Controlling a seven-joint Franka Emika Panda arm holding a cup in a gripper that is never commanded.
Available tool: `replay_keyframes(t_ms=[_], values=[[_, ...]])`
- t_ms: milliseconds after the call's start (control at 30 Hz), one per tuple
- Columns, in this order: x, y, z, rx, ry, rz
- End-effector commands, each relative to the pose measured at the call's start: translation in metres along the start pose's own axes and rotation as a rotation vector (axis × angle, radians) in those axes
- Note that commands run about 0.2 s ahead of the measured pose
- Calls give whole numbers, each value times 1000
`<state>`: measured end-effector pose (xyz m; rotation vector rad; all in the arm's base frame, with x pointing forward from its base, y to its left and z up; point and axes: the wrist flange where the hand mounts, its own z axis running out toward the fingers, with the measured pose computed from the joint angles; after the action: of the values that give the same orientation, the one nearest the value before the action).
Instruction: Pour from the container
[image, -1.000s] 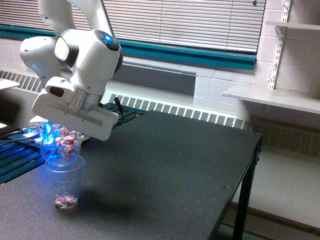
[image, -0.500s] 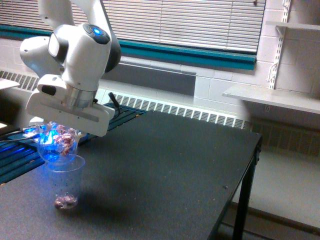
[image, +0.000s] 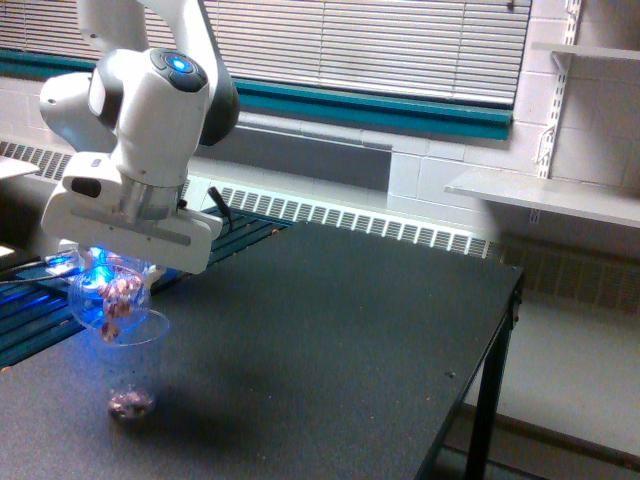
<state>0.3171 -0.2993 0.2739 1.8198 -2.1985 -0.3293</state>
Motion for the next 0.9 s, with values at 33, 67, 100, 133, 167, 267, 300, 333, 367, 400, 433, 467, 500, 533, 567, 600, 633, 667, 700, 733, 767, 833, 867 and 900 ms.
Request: replay_keyframes(t_ms=[33, 67, 100, 133, 167, 267, 300, 333, 367, 400, 433, 467, 500, 533, 567, 600, 633, 667, 700, 733, 767, 833, 867, 900], values=[[-1, -2, -1, -2, -8, -52], [-2, -3, -1, -2, -7, -54], [-2, -3, -1, -2, -6, -55], [-3, -4, -2, -1, -5, -57], [-4, -4, -2, -1, -4, -59], [-6, -6, -3, 1, -2, -64], [-6, -6, -4, 2, -2, -67], [-7, -7, -5, 5, 0, -70], [-7, -7, -6, 6, 0, -71], [-8, -8, -6, 8, 1, -74], [-9, -9, -7, 9, 1, -77], [-10, -9, -8, 11, 0, -81], [-10, -10, -8, 12, 1, -83], [-11, -11, -9, 13, 1, -86], [-12, -11, -9, 15, 1, -89], [-12, -12, -10, 17, 0, -92], [-13, -12, -10, 18, 0, -94], [-13, -13, -11, 19, 1, -97], [-14, -13, -11, 20, 1, -99], [-14, -13, -11, 21, 0, -101], [-14, -14, -12, 22, 0, -102], [-15, -14, -13, 22, 1, -104], [-15, -15, -13, 22, 1, -105], [-14, -15, -14, 22, 0, -105]])
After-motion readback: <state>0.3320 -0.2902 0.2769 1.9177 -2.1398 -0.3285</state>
